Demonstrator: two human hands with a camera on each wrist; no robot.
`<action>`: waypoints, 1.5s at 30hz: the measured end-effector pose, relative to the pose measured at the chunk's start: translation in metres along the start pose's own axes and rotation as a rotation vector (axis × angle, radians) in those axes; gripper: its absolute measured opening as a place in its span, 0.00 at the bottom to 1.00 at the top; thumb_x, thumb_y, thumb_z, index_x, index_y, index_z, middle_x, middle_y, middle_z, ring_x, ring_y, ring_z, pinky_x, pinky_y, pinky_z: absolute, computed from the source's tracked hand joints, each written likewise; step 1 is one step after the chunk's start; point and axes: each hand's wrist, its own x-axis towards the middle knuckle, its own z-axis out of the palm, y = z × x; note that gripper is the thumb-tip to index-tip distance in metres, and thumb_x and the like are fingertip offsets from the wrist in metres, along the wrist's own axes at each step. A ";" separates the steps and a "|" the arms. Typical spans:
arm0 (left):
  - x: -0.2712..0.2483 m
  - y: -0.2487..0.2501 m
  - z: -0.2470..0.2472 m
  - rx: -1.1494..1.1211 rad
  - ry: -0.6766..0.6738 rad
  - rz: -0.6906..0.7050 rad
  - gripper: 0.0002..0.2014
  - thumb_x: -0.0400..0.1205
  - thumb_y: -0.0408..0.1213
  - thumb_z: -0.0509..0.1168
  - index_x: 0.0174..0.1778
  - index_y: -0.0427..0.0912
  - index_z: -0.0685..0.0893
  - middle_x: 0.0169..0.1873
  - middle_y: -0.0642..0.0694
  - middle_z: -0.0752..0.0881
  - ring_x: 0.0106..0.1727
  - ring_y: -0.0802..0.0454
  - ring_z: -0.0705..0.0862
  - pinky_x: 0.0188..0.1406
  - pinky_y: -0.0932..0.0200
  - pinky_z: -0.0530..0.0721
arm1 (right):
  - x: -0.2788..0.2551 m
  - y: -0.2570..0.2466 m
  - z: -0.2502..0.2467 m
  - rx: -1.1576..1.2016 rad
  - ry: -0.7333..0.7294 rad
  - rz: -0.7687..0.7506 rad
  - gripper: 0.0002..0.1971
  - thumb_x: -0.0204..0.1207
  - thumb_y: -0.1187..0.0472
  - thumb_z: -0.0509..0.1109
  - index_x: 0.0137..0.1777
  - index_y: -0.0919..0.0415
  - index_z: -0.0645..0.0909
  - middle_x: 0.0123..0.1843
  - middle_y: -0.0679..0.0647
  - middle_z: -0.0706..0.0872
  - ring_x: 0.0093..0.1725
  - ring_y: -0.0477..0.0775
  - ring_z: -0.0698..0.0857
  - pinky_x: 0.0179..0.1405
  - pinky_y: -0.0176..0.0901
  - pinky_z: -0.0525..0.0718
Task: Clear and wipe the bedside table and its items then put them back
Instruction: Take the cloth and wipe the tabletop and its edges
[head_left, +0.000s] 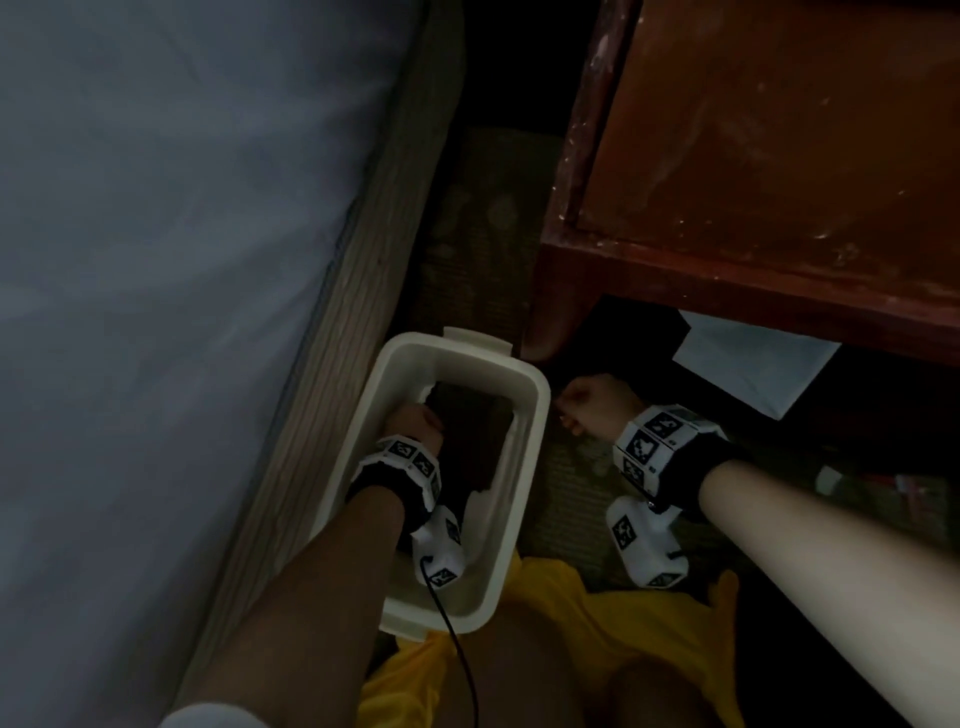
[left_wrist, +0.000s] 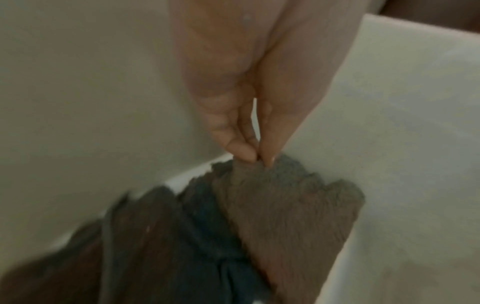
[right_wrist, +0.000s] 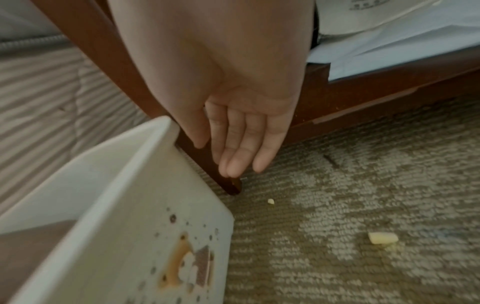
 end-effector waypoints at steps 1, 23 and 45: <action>-0.003 0.004 -0.004 0.013 -0.020 0.009 0.12 0.81 0.28 0.61 0.58 0.33 0.86 0.58 0.36 0.85 0.61 0.39 0.83 0.60 0.52 0.80 | -0.003 -0.002 -0.002 -0.003 -0.006 -0.004 0.10 0.82 0.59 0.62 0.40 0.58 0.80 0.32 0.50 0.82 0.30 0.46 0.79 0.33 0.35 0.78; -0.190 0.092 -0.154 -0.004 -0.017 0.548 0.17 0.75 0.24 0.68 0.28 0.46 0.71 0.26 0.48 0.75 0.28 0.55 0.74 0.25 0.71 0.74 | -0.168 -0.110 -0.064 -0.045 0.164 -0.340 0.10 0.80 0.65 0.65 0.56 0.66 0.83 0.42 0.58 0.85 0.34 0.53 0.83 0.37 0.40 0.82; -0.426 0.145 -0.261 -0.050 0.190 1.130 0.20 0.77 0.17 0.64 0.27 0.42 0.65 0.30 0.48 0.79 0.19 0.68 0.74 0.27 0.66 0.73 | -0.402 -0.180 -0.124 0.055 0.188 -0.699 0.24 0.77 0.72 0.67 0.73 0.65 0.72 0.61 0.62 0.82 0.44 0.51 0.79 0.36 0.34 0.75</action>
